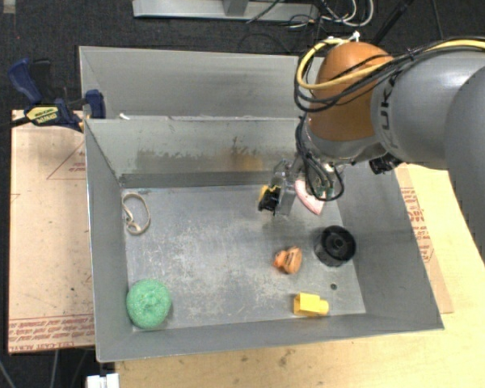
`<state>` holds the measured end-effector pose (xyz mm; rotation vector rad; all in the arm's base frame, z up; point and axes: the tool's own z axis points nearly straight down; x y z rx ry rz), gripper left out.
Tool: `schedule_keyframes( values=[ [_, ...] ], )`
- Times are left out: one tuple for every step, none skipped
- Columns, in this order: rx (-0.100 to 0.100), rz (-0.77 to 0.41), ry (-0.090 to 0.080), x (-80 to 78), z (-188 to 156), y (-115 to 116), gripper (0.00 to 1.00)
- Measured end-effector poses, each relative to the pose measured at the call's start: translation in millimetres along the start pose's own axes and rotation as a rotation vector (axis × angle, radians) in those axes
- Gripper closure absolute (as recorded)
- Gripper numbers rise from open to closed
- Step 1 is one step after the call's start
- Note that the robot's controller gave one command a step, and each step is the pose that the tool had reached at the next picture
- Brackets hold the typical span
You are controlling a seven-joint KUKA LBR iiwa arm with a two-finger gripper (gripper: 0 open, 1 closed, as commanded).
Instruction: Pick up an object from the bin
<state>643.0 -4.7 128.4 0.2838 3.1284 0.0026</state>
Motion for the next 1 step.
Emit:
schedule_keyframes(
  values=[
    [0.002,0.003,-0.004,8.6,-47.9,39.4,1.0]
  ],
)
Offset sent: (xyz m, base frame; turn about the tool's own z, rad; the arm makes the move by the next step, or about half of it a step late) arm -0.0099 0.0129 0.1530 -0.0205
